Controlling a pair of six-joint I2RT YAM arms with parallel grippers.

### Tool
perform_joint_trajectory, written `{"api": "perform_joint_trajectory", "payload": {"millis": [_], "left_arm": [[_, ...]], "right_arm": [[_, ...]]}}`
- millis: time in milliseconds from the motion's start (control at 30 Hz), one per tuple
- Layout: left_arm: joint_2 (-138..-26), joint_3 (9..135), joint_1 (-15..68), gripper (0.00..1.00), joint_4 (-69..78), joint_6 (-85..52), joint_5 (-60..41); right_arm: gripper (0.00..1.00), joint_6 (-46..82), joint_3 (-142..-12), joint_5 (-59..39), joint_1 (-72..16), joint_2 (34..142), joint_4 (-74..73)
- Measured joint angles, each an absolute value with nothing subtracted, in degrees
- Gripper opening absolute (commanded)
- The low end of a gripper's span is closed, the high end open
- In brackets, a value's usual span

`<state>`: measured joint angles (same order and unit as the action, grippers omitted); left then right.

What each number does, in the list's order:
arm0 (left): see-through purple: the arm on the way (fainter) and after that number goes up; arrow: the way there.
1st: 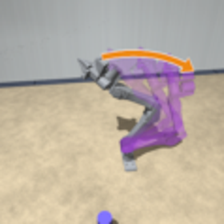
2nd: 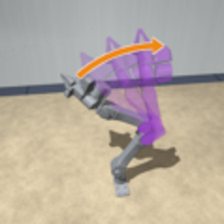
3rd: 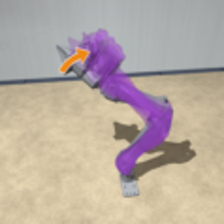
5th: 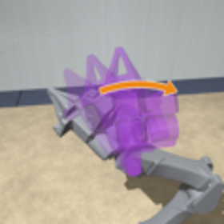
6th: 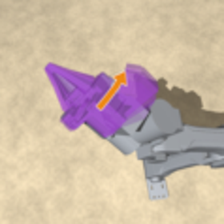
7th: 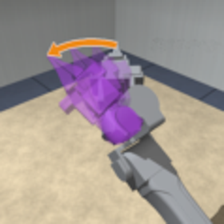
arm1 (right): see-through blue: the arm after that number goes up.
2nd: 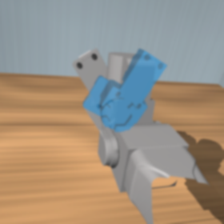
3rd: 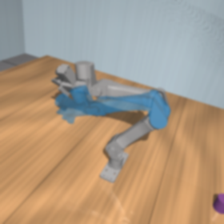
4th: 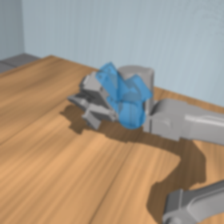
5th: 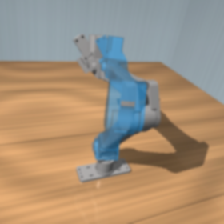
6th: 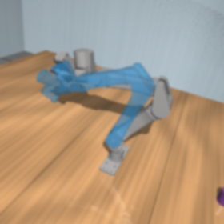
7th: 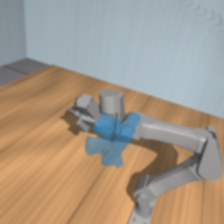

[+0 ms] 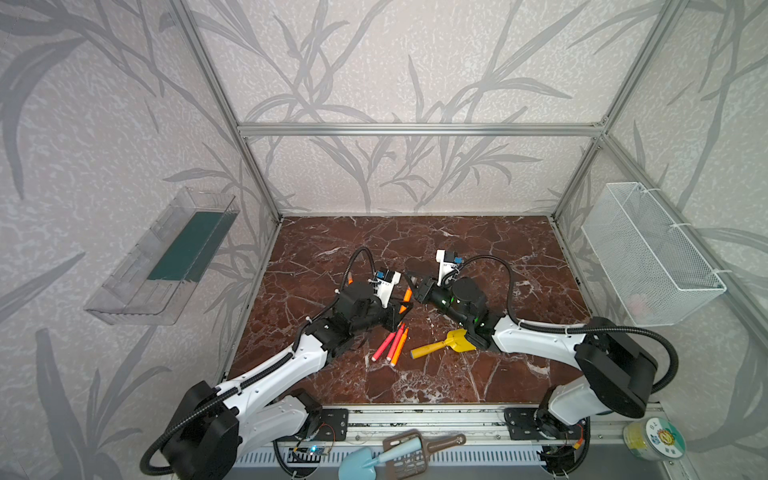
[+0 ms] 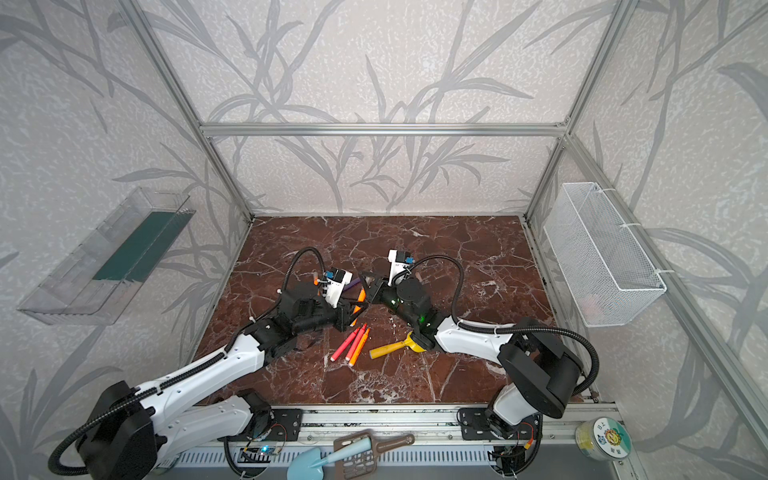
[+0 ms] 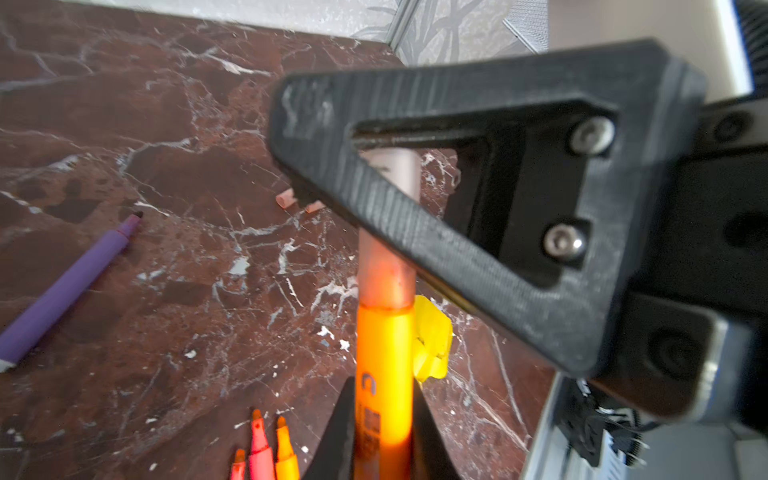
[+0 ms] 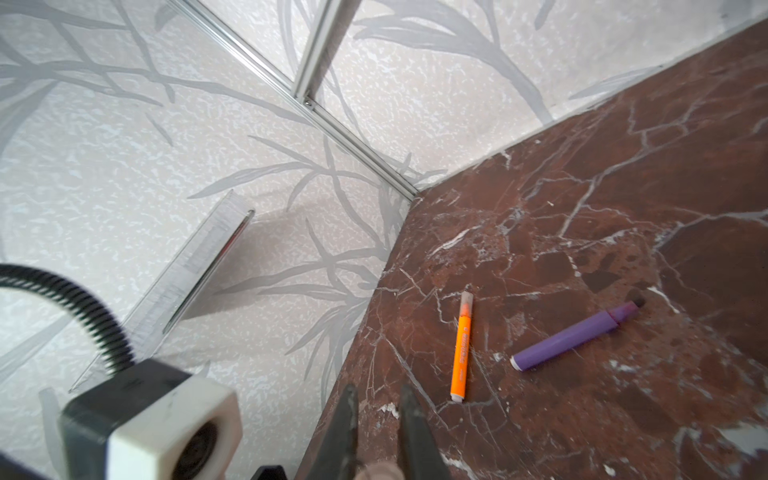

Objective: Insert the pens into the pen caps
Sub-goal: 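Lower the capped orange marker beside the other capped marker, open left gripper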

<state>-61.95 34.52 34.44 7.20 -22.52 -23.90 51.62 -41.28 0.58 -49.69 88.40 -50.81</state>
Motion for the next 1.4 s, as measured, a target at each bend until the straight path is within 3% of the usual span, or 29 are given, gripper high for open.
{"api": "perform_joint_trajectory", "payload": {"millis": [167, 467, 700, 867, 1067, 1200, 1400], "left_arm": [[-59.20, 34.35, 32.12, 0.00, 5.80, -23.07, -28.64], [-57.52, 34.35, 31.86, 0.00, 0.58, -20.93, -25.93], [-57.69, 34.35, 32.16, 0.00, -0.60, -20.25, -24.97], [-57.69, 33.80, 32.16, 0.00, 0.14, -20.49, -24.88], [-59.70, 31.35, 28.56, 0.00, 11.57, -24.03, -14.85], [-62.35, 28.60, 28.58, 0.00, 15.92, -25.15, -11.99], [-67.11, 28.05, 28.01, 0.00, 13.10, -27.70, -2.61]], "right_arm": [[0.00, 51.03, -39.88, -1.85, -50.06, 89.97, -59.18], [0.00, 52.36, -46.15, 6.87, -54.92, 88.27, -42.06], [0.00, 54.72, -46.33, 9.87, -55.83, 88.36, -39.79], [0.29, 54.81, -46.28, 9.43, -55.46, 88.31, -39.18], [0.61, 52.62, -43.42, 1.93, -52.88, 85.38, -28.69], [0.72, 50.89, -41.50, 0.40, -48.53, 82.56, -23.00], [0.76, 48.56, -37.87, 1.30, -44.42, 73.41, -18.31]]}}
